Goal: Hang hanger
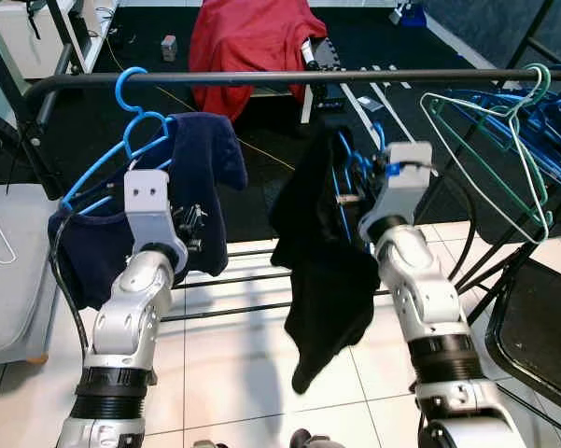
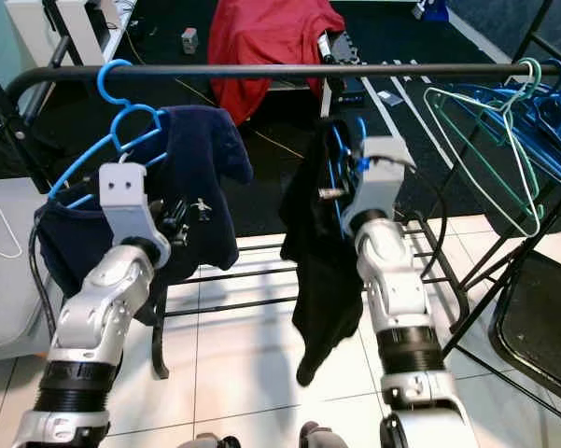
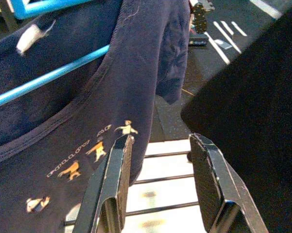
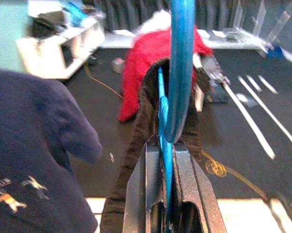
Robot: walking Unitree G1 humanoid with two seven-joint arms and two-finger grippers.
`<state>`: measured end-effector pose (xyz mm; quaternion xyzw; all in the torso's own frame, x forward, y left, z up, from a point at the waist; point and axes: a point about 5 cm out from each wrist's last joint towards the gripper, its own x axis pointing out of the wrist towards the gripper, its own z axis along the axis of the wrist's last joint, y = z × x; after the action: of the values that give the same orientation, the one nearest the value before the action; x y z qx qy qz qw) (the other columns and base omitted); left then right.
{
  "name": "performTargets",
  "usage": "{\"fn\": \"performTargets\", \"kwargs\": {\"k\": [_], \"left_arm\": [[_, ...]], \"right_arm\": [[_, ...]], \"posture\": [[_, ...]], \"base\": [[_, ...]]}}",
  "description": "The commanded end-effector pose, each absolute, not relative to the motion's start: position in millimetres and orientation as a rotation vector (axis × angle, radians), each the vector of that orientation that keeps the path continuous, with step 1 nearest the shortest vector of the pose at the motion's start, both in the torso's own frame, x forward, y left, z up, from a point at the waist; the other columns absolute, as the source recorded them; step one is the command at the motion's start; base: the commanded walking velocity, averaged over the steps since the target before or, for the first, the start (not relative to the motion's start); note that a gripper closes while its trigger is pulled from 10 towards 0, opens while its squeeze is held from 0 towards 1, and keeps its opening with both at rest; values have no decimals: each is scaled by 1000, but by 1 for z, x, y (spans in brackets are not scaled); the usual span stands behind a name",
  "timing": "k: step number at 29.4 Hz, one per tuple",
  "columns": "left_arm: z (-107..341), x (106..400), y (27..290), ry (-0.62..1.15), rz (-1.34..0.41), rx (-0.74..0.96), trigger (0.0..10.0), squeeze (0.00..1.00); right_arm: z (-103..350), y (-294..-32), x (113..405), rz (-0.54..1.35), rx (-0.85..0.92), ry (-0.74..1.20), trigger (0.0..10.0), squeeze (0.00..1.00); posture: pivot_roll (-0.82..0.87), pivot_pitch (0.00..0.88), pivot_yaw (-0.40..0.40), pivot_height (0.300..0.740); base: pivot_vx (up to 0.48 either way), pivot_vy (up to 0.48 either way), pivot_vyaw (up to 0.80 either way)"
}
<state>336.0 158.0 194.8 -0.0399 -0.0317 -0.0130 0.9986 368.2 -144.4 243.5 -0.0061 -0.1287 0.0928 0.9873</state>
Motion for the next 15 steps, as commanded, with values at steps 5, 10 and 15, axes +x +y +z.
{"fn": "performTargets", "kwargs": {"k": [5,10,15], "left_arm": [[199,333,151,-82,-87,-31,10000,0],[210,325,142,-148,-203,-38,10000,0],[247,321,131,-356,-332,-43,10000,0]], "right_arm": [[272,-143,378,230,-42,-351,10000,0],[276,-150,386,203,-5,-320,10000,0],[278,-165,403,172,-17,-224,10000,0]], "posture": [[-26,195,-33,740],[-21,182,-24,740],[-11,211,-36,740]], "base": [[0,0,0],[0,0,0],[0,0,0]]}}
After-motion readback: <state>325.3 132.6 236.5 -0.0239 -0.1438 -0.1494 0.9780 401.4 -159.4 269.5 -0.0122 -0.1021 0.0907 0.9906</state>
